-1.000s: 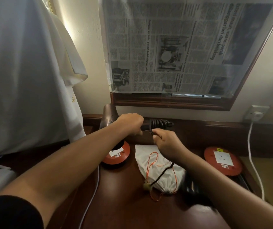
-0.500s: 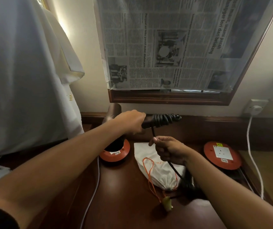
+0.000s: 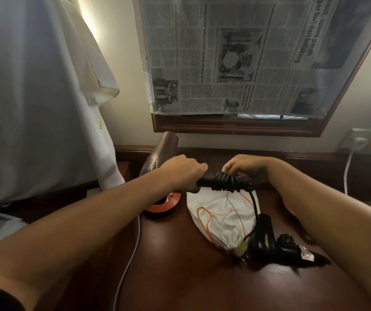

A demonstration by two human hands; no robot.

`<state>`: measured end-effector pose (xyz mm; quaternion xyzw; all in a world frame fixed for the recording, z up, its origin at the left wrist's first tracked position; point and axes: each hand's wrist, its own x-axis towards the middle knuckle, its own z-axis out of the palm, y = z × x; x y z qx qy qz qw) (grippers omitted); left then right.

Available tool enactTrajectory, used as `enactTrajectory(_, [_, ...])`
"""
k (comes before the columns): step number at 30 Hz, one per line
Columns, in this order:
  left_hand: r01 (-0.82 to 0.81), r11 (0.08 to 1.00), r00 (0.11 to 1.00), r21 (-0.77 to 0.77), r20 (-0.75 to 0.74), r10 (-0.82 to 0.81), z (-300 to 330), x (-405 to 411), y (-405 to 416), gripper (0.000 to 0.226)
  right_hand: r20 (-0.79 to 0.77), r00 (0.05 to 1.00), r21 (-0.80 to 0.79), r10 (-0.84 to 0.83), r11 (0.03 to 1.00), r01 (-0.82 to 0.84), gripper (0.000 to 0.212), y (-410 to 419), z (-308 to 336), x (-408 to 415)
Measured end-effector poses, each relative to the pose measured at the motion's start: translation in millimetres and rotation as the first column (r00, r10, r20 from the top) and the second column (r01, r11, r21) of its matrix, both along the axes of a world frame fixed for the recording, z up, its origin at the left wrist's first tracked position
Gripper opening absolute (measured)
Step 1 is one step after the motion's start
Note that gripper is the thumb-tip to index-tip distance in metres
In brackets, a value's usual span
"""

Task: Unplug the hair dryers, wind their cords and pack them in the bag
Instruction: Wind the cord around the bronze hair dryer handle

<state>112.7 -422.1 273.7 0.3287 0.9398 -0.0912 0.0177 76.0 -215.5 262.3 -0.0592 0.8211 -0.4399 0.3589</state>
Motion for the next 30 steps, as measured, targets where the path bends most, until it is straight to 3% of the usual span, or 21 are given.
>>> enactTrajectory(7, [0.019,0.998,0.997,-0.056,-0.077,-0.023,-36,4,11,0.031,-0.186,0.971,0.329,0.152,0.94,-0.084,0.024,-16,0,3])
enactTrajectory(13, [-0.01,0.996,1.0,-0.087,-0.021,0.008,-67,2,21,0.039,-0.06,0.996,0.306,0.063,0.951,-0.042,0.025,-16,-15,5])
enactTrajectory(16, [-0.024,0.998,1.0,-0.065,0.009,0.024,-75,1,25,0.032,-0.101,0.989,0.361,0.109,0.93,-0.066,0.023,-22,-15,6])
enactTrajectory(23, [-0.014,0.995,0.999,-0.094,0.044,0.018,-88,-1,33,0.025,-0.203,0.932,0.581,0.301,0.803,-0.133,0.021,-36,-22,14])
enactTrajectory(27, [-0.035,0.995,0.997,-0.091,0.07,0.041,-94,-5,40,0.026,-0.282,0.851,0.686,0.444,0.713,-0.145,0.011,-40,-25,21])
enactTrajectory(30, [-0.06,0.994,0.994,-0.096,0.084,0.068,-96,-11,46,0.025,-0.322,0.818,0.72,0.476,0.684,-0.114,0.016,-43,-30,28])
